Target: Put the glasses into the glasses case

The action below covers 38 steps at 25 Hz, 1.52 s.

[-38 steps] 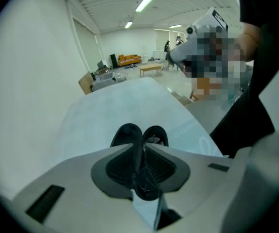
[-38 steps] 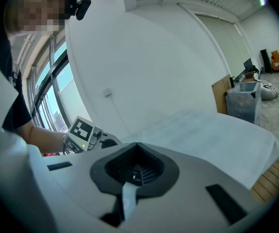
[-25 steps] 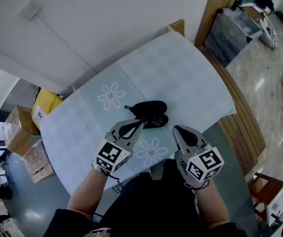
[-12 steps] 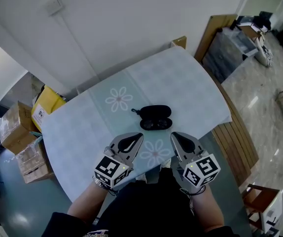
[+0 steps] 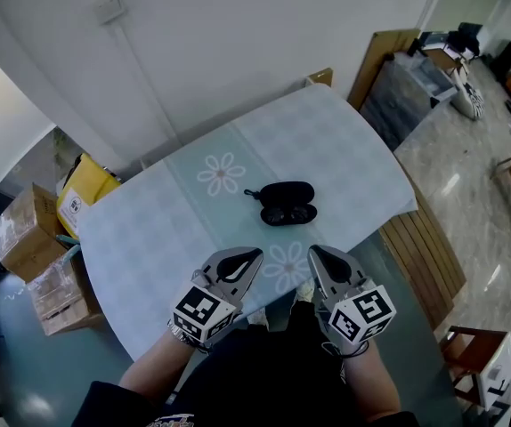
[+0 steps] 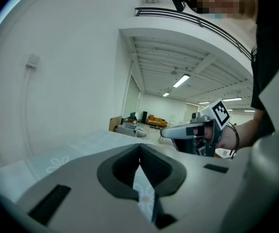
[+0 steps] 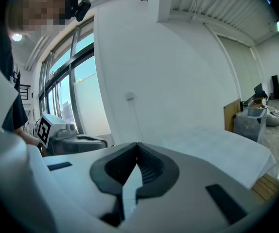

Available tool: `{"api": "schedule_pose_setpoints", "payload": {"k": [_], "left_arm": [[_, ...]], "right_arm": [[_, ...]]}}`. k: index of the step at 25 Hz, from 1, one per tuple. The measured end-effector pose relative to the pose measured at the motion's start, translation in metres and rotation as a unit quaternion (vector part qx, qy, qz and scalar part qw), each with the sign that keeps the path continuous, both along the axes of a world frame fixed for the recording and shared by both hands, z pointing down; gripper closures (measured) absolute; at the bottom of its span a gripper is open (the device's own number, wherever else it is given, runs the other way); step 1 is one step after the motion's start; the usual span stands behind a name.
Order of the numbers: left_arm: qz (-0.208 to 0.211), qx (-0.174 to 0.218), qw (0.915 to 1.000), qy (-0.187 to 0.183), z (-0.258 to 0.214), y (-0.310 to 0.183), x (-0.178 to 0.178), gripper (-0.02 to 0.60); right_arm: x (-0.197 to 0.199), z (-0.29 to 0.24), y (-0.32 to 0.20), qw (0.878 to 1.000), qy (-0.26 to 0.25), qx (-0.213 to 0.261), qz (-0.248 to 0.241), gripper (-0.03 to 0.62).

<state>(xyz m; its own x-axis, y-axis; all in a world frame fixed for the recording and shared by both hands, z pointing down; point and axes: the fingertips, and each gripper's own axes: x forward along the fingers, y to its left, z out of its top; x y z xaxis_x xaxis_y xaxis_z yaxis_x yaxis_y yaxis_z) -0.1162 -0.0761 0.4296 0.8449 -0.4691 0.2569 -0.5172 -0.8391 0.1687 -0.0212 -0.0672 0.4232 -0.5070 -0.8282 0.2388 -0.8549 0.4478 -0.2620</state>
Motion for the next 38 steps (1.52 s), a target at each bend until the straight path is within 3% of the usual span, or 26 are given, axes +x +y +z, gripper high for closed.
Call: {"api": "schedule_pose_setpoints", "payload": {"k": [10,20,38], "left_arm": [[0.020,-0.009,0.9998,0.003,0.002,0.035,0.006,0.554],[-0.040,0.006,0.9990,0.017,-0.017,0.064,0.020,0.554],[-0.084,0.009,0.9964,-0.002,-0.014,0.121,0.043,0.554]], "right_arm": [[0.003,-0.002,0.029,1.000,0.010,-0.003,0.003,0.571],[0.008,-0.013,0.060,0.999,0.018,0.007,-0.047,0.571],[0.025,-0.011,0.105,0.994,0.001,0.014,-0.104,0.571]]}}
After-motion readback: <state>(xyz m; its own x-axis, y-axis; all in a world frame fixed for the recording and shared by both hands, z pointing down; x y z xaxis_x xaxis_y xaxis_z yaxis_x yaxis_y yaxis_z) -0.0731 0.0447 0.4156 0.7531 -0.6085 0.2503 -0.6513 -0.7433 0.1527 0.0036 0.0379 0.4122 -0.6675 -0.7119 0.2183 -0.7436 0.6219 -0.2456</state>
